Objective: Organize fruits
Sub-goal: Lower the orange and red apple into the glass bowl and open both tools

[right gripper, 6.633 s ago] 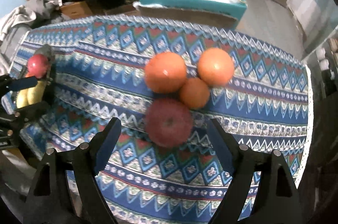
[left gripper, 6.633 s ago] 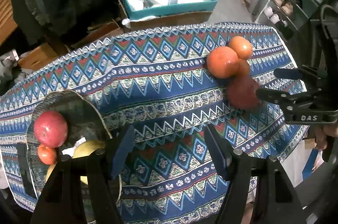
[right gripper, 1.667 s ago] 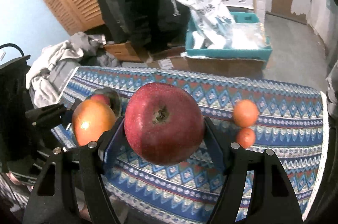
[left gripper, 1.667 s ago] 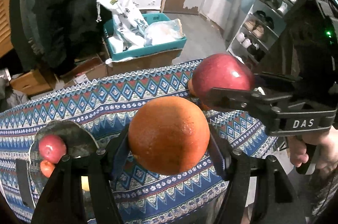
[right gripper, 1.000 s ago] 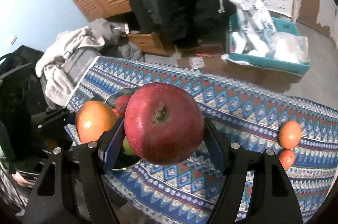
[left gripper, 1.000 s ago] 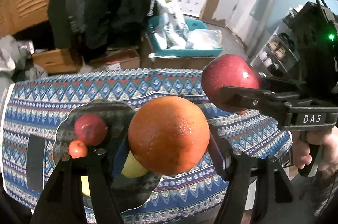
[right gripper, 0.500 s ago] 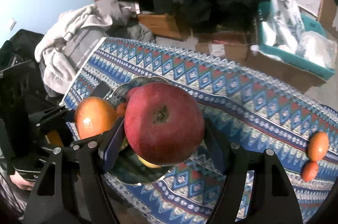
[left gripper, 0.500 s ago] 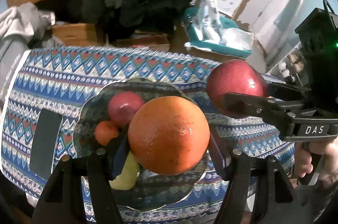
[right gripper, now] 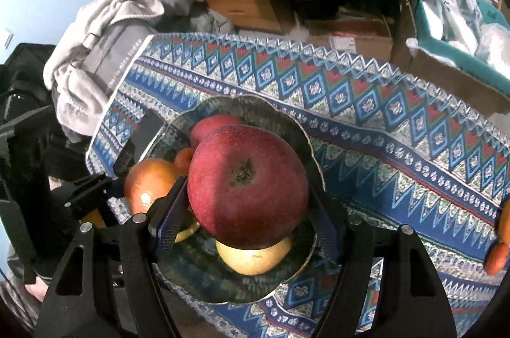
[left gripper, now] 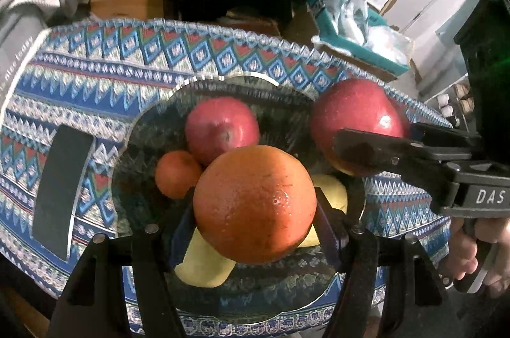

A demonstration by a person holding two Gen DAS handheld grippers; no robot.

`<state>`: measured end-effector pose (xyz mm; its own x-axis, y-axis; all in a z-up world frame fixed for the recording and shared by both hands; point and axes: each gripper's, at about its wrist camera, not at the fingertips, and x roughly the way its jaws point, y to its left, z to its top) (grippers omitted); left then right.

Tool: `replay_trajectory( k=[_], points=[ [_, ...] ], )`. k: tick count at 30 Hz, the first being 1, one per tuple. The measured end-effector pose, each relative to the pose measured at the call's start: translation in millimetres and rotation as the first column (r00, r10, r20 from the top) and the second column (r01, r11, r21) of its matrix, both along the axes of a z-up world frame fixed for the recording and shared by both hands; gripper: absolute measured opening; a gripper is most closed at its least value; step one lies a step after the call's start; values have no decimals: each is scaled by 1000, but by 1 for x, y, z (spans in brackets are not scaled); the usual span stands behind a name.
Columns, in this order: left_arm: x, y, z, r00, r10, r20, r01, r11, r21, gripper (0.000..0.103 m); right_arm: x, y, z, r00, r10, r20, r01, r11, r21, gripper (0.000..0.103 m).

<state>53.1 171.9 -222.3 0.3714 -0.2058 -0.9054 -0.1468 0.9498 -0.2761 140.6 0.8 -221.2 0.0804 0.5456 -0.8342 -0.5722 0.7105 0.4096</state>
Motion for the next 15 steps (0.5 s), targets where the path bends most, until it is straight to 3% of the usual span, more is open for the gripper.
replay_trajectory(
  k=[7,15],
  points=[
    [1,0,-17,998,14,-58,-15,1000,-11,69,-1,5,-17,1000,9,-23,-10,999,-34,72],
    [3,-2,-8,1000,9,-14,-9,1000,-19,69,-2,8,-29,999,15,-33,-17,998,-61,73]
  ],
)
